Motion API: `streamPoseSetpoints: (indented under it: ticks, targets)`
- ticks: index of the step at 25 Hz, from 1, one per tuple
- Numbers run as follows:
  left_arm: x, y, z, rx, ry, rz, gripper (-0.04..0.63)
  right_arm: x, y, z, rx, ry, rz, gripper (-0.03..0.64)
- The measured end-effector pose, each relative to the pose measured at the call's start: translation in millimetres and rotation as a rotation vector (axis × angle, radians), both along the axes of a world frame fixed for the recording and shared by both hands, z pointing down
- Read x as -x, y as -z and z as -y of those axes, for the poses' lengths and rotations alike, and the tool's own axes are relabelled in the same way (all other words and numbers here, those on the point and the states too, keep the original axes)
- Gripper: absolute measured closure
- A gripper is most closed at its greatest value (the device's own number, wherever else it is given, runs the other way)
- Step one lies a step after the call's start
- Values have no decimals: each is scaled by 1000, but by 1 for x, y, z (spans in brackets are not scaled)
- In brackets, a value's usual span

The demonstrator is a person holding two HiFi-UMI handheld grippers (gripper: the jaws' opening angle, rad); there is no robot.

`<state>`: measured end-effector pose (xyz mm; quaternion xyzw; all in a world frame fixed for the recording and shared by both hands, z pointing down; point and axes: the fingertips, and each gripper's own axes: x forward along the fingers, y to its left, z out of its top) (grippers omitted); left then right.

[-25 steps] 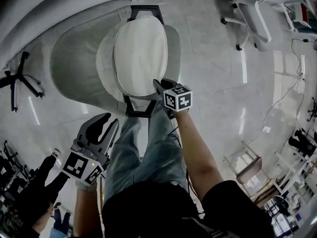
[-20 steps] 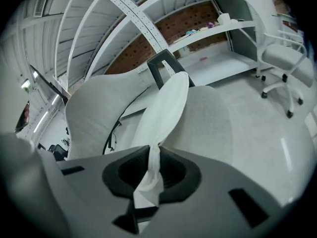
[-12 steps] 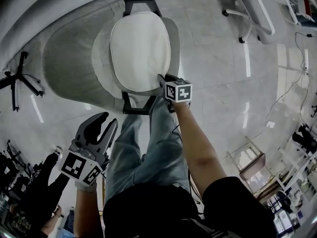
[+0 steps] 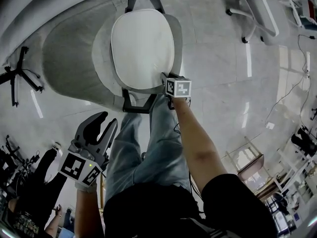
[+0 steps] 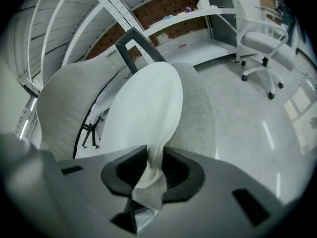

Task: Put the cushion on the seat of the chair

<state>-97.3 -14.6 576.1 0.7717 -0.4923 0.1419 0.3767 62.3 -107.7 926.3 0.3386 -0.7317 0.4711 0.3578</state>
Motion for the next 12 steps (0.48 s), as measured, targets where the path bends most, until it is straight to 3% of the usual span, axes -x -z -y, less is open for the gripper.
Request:
streamPoseSetpoints:
  ticks: [8,12]
  targets:
    - [2,0,2,-4,6,-4,448,-2,-7,-2,40,-37,-9,499]
    - [0,-1,3,-4,-11,-1,427,-8,-6,1,42,-44,-32,434]
